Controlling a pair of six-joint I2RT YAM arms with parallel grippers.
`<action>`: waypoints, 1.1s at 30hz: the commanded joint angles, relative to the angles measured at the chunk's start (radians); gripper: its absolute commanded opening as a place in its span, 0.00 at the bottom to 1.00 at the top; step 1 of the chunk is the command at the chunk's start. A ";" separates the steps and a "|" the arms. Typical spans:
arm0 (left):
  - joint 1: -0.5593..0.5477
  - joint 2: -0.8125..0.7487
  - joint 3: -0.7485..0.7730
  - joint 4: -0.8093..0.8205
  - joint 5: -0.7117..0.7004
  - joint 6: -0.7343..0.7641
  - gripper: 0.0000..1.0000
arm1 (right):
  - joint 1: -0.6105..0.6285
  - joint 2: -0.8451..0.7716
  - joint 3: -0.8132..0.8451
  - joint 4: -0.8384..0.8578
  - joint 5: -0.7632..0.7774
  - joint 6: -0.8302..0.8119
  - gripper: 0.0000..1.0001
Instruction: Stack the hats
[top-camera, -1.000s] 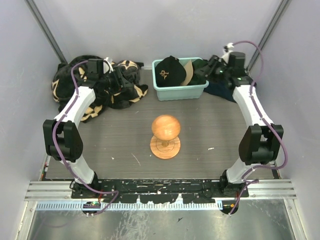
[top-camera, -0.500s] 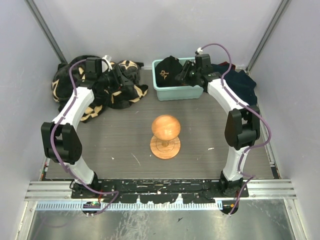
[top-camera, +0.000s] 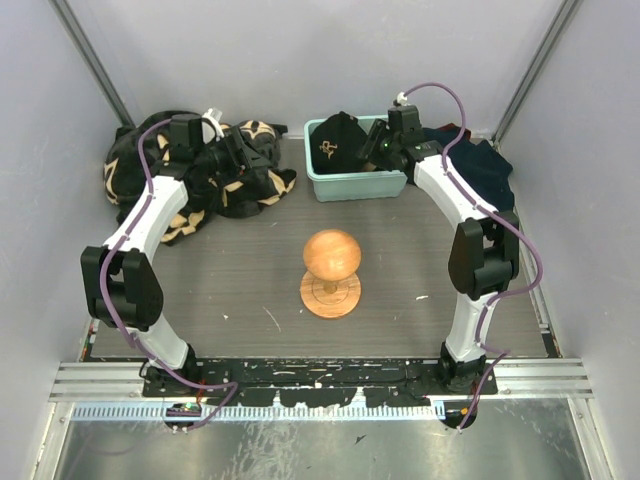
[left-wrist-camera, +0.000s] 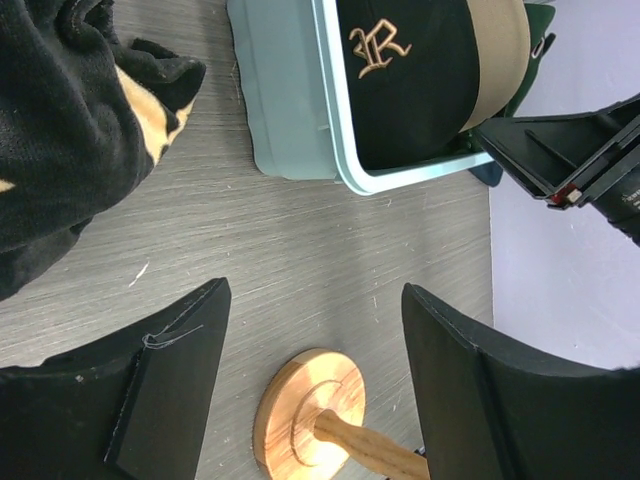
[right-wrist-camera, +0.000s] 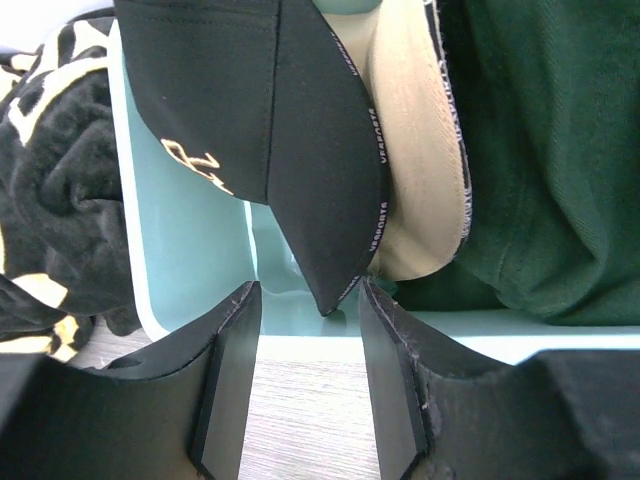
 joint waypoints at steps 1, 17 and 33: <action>0.002 -0.020 -0.009 0.040 0.029 -0.020 0.76 | 0.006 -0.008 0.022 -0.005 0.041 -0.022 0.50; 0.004 -0.027 0.000 -0.001 0.010 0.010 0.76 | 0.016 0.064 -0.076 0.252 -0.030 0.090 0.50; 0.005 -0.048 -0.016 -0.012 -0.005 0.029 0.75 | -0.061 0.053 0.062 0.438 -0.217 0.343 0.01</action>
